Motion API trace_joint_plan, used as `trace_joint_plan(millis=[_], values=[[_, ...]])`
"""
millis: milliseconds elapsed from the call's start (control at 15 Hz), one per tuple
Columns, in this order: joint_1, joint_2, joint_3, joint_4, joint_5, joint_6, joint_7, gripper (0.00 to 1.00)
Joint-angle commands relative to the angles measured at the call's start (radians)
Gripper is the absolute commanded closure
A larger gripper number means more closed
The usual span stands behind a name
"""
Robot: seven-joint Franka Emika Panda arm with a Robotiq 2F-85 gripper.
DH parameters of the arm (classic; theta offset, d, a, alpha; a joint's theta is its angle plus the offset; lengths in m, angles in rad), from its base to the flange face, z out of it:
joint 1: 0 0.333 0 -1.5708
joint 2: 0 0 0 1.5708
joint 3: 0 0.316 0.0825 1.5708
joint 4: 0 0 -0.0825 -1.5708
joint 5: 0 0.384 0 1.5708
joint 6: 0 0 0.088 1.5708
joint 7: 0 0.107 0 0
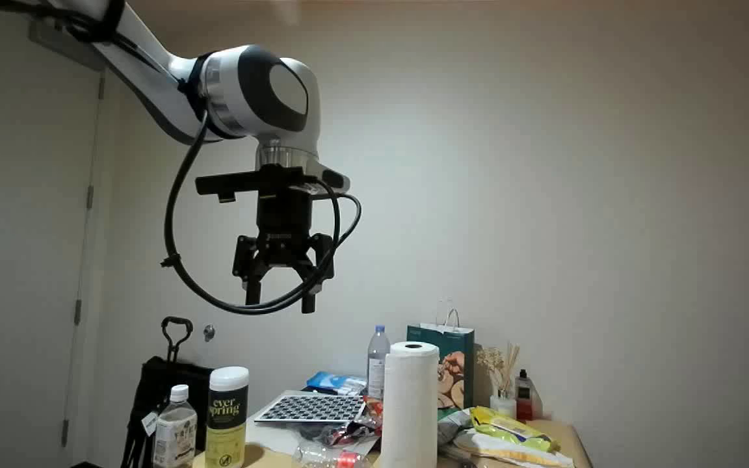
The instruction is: Pour the contents from left bowl to the right bowl
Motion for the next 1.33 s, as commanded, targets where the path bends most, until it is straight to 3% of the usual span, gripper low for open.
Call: trace_joint_plan(millis=[0,800,1267], values=[[-0.008,0.000,0.007,0.002,0.004,-0.002,-0.004,0.00],[-0.006,0.007,0.009,0.004,0.003,0.000,-0.006,0.00],[0.006,0.154,0.024,-0.089,-0.001,0.143,-0.025,0.00]])
